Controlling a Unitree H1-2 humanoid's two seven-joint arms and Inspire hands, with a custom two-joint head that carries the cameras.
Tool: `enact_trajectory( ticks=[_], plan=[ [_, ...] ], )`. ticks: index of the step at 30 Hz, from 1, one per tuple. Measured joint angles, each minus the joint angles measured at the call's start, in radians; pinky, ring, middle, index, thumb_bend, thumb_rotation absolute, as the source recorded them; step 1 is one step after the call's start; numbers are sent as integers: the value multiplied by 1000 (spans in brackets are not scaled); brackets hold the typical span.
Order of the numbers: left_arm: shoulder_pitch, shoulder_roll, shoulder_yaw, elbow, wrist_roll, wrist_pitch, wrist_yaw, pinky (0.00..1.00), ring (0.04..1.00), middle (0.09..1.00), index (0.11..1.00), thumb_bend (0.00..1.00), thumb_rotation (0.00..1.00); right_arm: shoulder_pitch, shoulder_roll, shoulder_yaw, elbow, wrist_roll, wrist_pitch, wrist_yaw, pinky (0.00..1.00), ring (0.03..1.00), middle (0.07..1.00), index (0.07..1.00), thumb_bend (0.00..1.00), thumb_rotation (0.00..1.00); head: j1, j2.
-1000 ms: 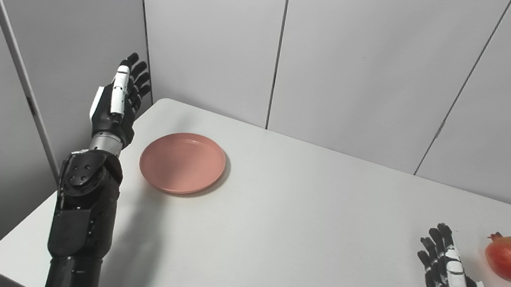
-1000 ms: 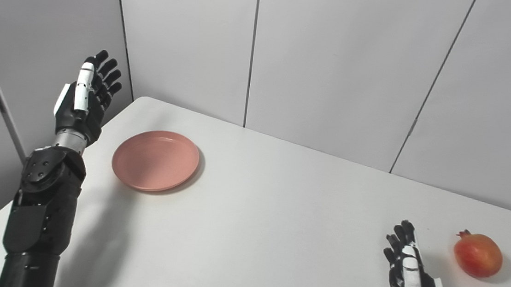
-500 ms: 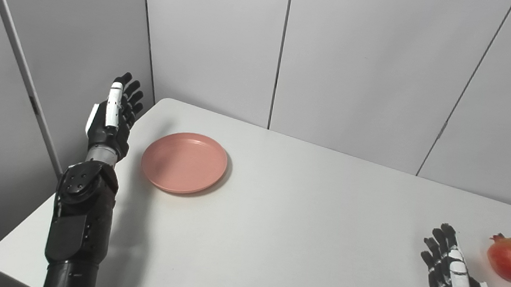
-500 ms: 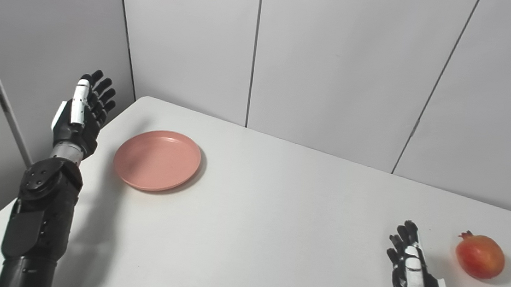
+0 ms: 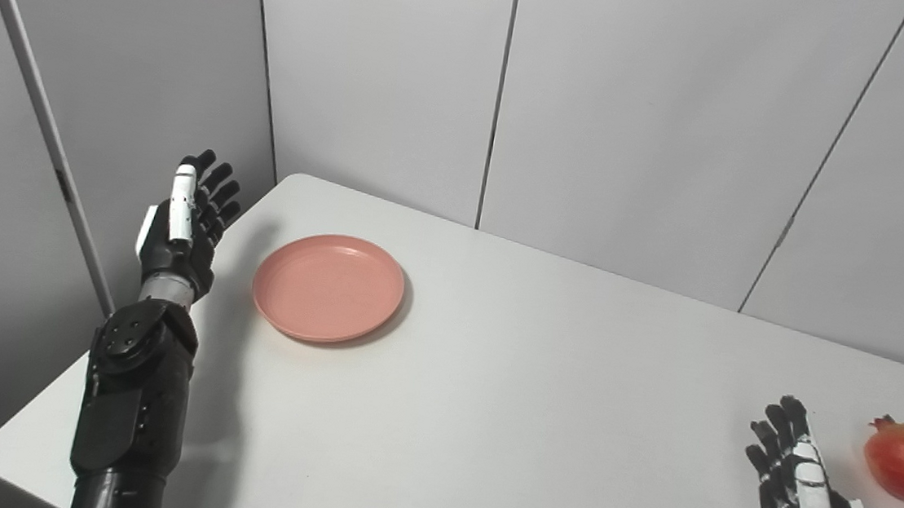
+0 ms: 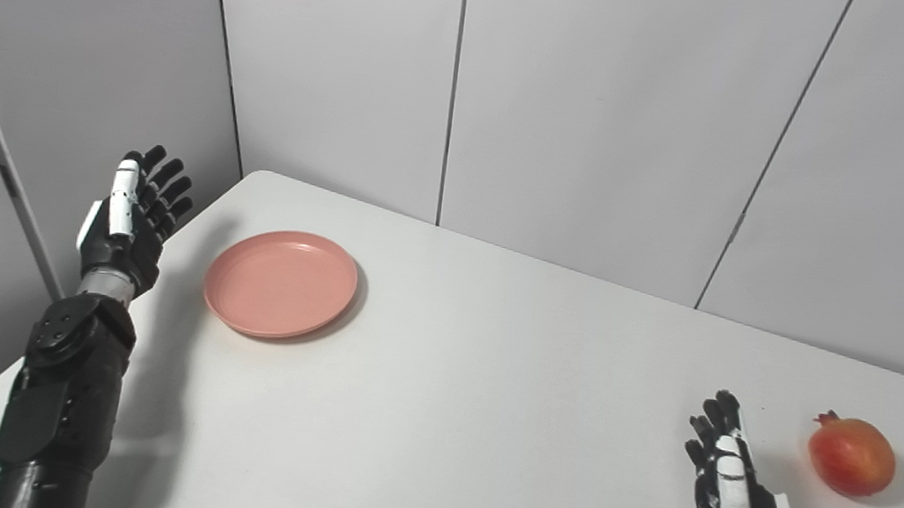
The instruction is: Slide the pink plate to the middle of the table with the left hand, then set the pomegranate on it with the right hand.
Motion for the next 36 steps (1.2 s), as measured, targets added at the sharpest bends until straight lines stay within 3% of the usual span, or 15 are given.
enact_trajectory(
  ticks=[10, 24, 29, 36],
  plan=[
    [-4, 2, 0, 161, -22, -36, -18, 880, 874, 876, 858, 334, 1000, 0, 0, -1, 0, 0, 0, 0, 1000, 1000, 1000, 1000, 44, 1000, -2, 0],
    [-4, 21, -13, 207, -37, -75, -74, 882, 887, 895, 883, 361, 1000, -2, 0, -4, 0, 0, 0, 0, 1000, 1000, 1000, 1000, 57, 1000, -3, -2],
    [-5, 27, -36, 239, -40, -114, -100, 917, 906, 912, 907, 356, 1000, -3, -2, -4, 0, 1, 0, 1, 1000, 1000, 1000, 1000, 54, 1000, -3, -2],
    [-13, 26, -58, 274, -40, -152, -108, 890, 901, 904, 889, 342, 1000, -6, -4, -4, 0, 5, 0, 1, 1000, 1000, 1000, 1000, 52, 1000, -6, -3]
  ],
)
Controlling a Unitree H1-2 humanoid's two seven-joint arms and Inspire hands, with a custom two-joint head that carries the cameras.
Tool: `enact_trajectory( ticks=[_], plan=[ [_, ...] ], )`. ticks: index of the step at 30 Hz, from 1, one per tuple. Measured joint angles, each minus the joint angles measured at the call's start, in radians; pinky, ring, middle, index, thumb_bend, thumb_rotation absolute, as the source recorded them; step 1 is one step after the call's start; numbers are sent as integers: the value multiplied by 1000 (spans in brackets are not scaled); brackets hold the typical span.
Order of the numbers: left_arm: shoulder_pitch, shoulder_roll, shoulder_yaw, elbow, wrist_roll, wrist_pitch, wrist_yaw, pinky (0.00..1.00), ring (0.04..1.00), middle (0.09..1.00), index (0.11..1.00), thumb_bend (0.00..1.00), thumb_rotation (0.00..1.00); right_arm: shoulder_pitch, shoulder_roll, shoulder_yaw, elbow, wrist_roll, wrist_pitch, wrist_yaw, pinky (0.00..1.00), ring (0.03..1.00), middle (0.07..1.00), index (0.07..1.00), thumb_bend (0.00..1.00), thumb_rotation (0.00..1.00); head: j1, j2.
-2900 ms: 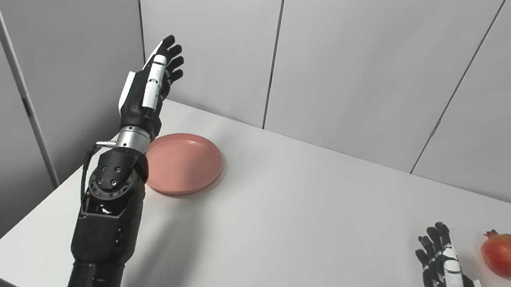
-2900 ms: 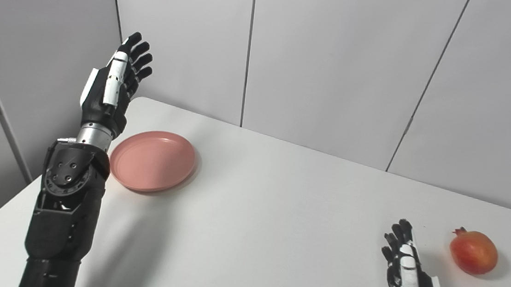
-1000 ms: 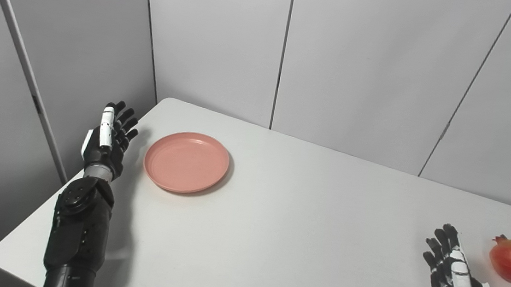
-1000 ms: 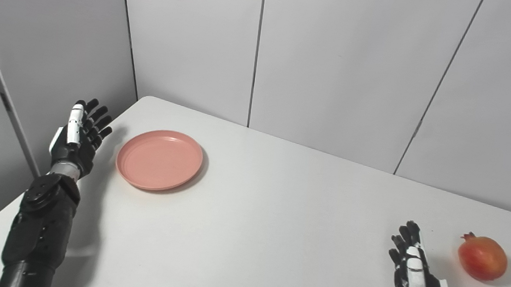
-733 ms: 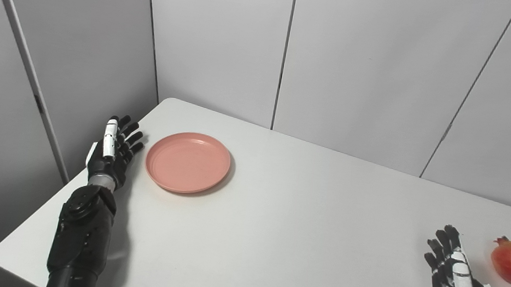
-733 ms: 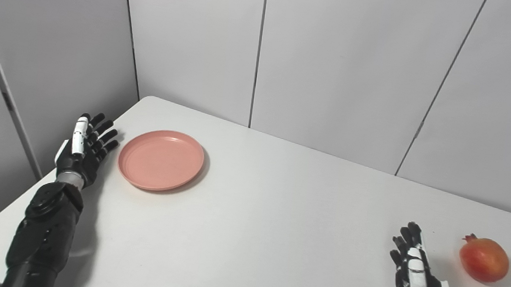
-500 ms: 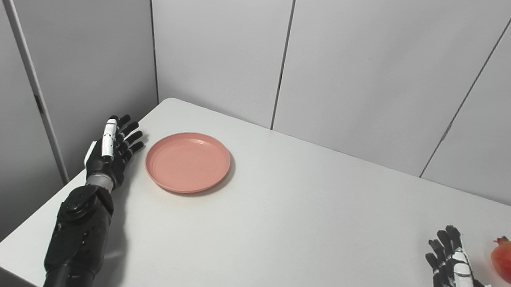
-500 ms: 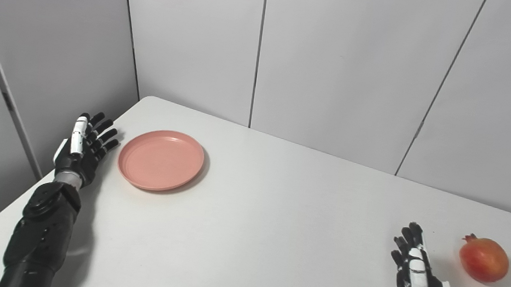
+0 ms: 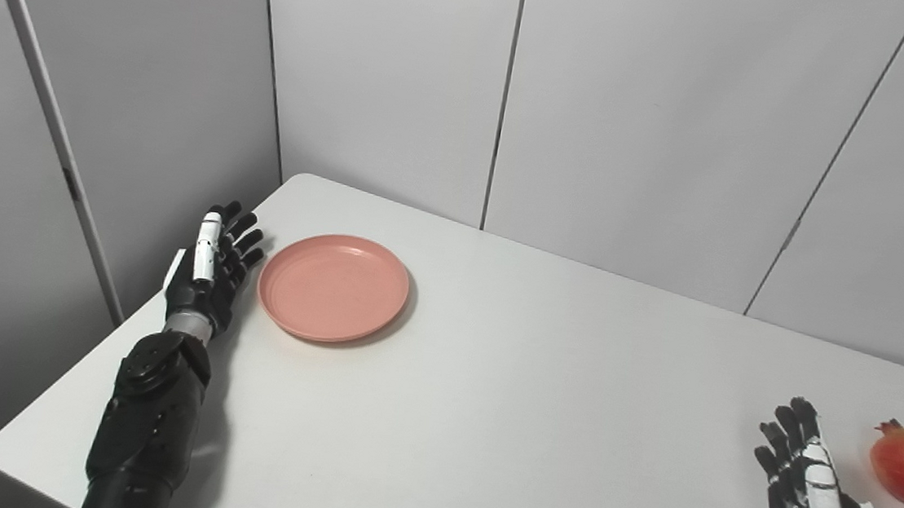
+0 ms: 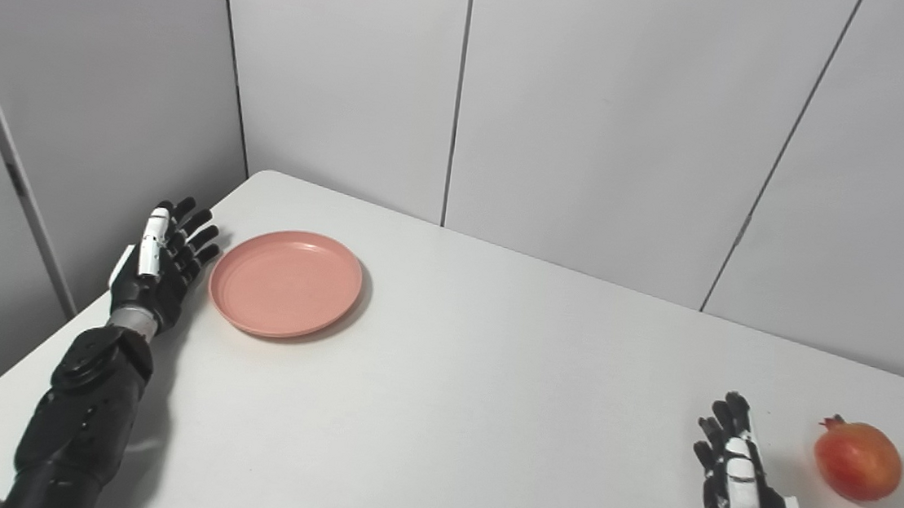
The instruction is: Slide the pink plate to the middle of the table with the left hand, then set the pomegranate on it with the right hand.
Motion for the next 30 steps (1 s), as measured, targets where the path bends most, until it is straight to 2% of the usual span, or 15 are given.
enact_trajectory(
  ticks=[6, 12, 18, 30],
  plan=[
    [-16, 0, -21, 42, -2, -34, -30, 897, 899, 903, 888, 350, 1000, -3, 0, 0, 3, 3, 0, 1, 1000, 1000, 1000, 1000, 63, 1000, -5, -3],
    [-17, -3, -44, 41, -5, -35, -57, 892, 886, 893, 883, 358, 1000, -5, -2, 1, 4, 5, 0, 2, 1000, 1000, 1000, 1000, 66, 1000, -6, 0],
    [-16, -38, -75, -2, -1, -8, -32, 852, 865, 874, 863, 363, 1000, -5, -3, 1, 4, 5, 0, 2, 1000, 1000, 1000, 1000, 70, 1000, -11, 3],
    [-17, -71, -111, -65, -1, 64, -10, 855, 866, 873, 863, 353, 1000, -5, -2, 1, 5, 7, 0, 2, 1000, 1000, 1000, 1000, 68, 1000, -25, 14]
  ],
)
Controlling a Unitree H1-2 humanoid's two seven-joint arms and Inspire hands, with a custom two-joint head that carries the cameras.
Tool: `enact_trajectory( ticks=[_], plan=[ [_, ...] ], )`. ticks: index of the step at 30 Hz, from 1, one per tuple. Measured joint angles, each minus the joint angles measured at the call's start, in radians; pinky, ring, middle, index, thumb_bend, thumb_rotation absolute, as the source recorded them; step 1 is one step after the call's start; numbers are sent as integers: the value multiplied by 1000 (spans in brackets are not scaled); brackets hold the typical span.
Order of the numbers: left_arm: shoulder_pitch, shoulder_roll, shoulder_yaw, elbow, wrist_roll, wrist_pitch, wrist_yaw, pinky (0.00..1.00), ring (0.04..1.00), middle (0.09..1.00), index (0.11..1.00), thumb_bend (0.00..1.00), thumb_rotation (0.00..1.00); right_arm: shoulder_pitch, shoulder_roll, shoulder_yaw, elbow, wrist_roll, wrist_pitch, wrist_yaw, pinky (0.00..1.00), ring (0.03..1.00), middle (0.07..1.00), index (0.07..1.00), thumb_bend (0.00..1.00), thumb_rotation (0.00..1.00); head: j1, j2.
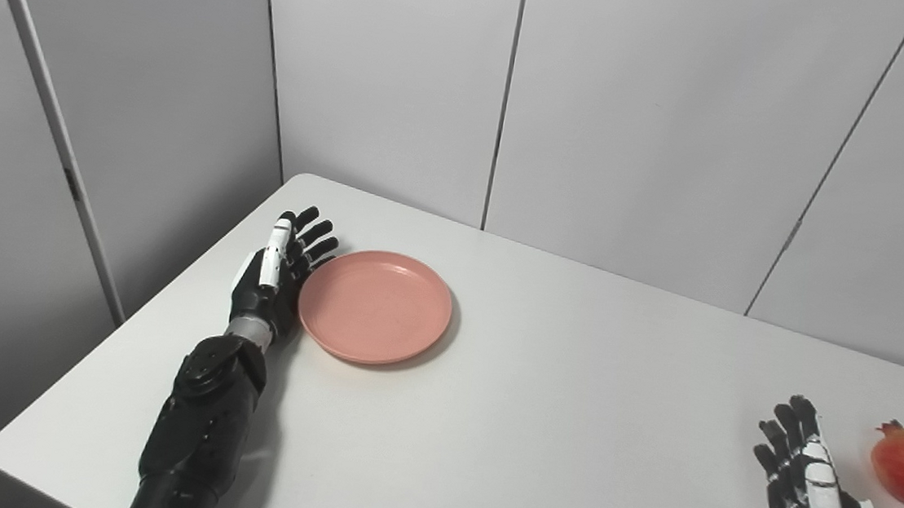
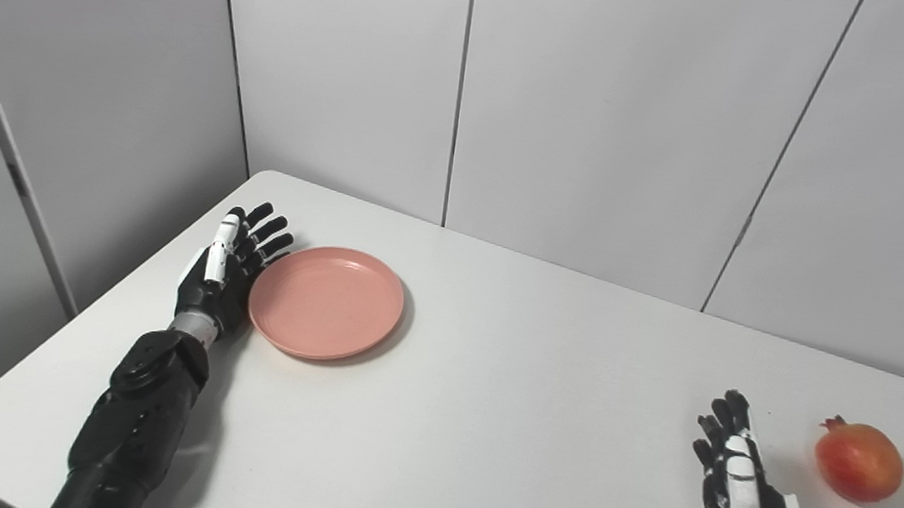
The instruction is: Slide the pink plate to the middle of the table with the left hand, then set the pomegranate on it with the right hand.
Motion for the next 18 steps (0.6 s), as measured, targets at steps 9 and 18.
enact_trajectory(
  ticks=[9, 18],
  plan=[
    [0, -29, -29, -35, -2, 28, -4, 869, 876, 883, 874, 377, 1000, 0, 0, 3, 6, 1, 0, 1, 1000, 1000, 1000, 1000, 96, 1000, -14, 8],
    [-1, -62, -66, -60, 1, 48, -1, 865, 873, 880, 869, 370, 1000, 0, 18, 5, 26, -4, 0, -3, 1000, 1000, 1000, 1000, 127, 1000, -41, 21]
  ],
)
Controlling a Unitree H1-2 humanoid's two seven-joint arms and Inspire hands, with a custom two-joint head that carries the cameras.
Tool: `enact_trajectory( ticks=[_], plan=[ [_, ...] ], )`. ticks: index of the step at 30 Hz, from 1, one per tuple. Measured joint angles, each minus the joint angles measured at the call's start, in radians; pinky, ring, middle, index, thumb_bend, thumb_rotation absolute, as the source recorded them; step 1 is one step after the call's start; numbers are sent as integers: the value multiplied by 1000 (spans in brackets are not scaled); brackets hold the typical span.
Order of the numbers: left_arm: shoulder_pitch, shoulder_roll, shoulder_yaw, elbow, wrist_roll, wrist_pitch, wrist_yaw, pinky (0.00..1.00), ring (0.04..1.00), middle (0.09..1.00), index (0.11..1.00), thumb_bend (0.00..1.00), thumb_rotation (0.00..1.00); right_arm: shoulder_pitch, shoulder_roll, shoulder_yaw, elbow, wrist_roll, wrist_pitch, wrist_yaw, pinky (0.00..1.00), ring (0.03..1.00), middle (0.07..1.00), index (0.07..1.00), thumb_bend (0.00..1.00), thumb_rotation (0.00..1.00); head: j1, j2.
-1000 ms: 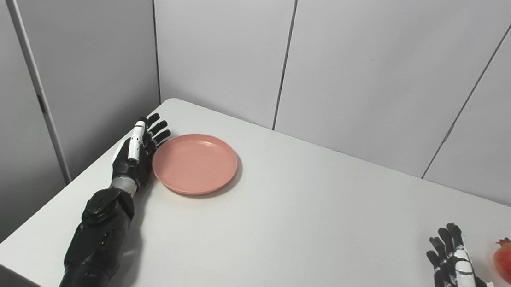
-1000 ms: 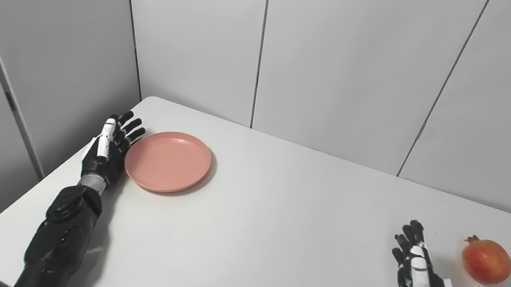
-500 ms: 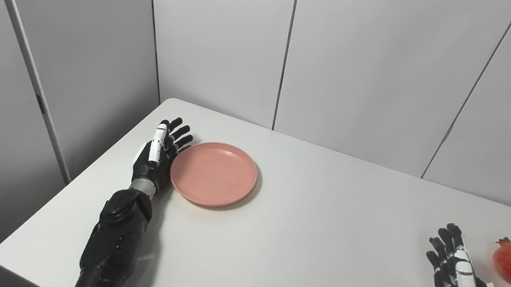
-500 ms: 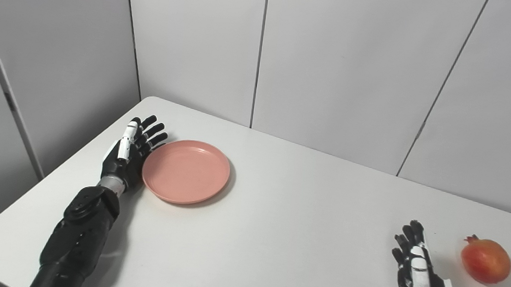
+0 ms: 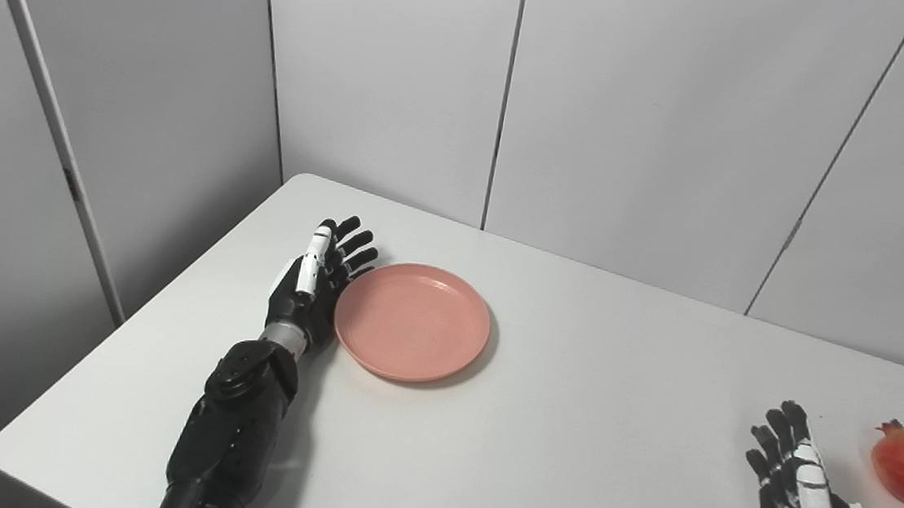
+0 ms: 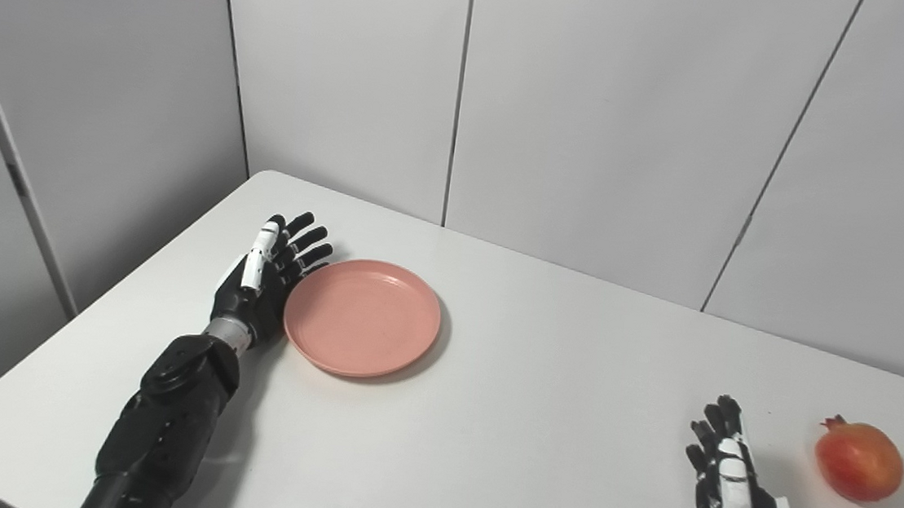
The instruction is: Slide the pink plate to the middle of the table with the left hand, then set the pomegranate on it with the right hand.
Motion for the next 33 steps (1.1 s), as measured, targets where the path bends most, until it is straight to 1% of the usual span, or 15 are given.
enact_trajectory(
  ticks=[7, 13, 17, 20, 24, 29, 33],
  plan=[
    [-5, -39, -42, -16, 25, 6, 6, 857, 870, 877, 865, 356, 1000, 0, 2, 0, 0, -14, 0, -2, 1000, 1000, 1000, 1000, 141, 1000, -17, 9],
    [-7, -63, -79, -25, 44, 13, 4, 859, 867, 874, 862, 357, 1000, 0, 2, 2, 0, -34, 0, -2, 1000, 1000, 1000, 1000, 173, 1000, -40, 25],
    [-7, -71, -114, -48, 55, 42, 1, 856, 868, 875, 863, 363, 1000, 0, 5, 4, 0, -46, 0, -2, 1000, 1000, 1000, 1000, 174, 1000, -57, 38],
    [-7, -81, -135, -55, 63, 50, -2, 850, 862, 869, 855, 360, 1000, 0, 8, 4, 0, -52, 0, -3, 1000, 1000, 1000, 1000, 182, 1000, -63, 49],
    [-6, -106, -163, -68, 66, 60, -4, 849, 856, 864, 850, 372, 1000, 0, 9, 5, -1, -63, 0, -7, 1000, 1000, 1000, 1000, 189, 1000, -71, 57],
    [-4, -137, -200, -81, 66, 79, -27, 855, 864, 873, 854, 375, 1000, 0, 8, 7, -1, -68, 0, -5, 1000, 999, 1000, 1000, 193, 1000, -90, 75],
    [0, -166, -222, -90, 81, 84, -27, 856, 868, 876, 857, 367, 1000, 0, 11, 9, -1, -72, 0, -5, 1000, 997, 1000, 1000, 222, 1000, -107, 91]
  ],
)
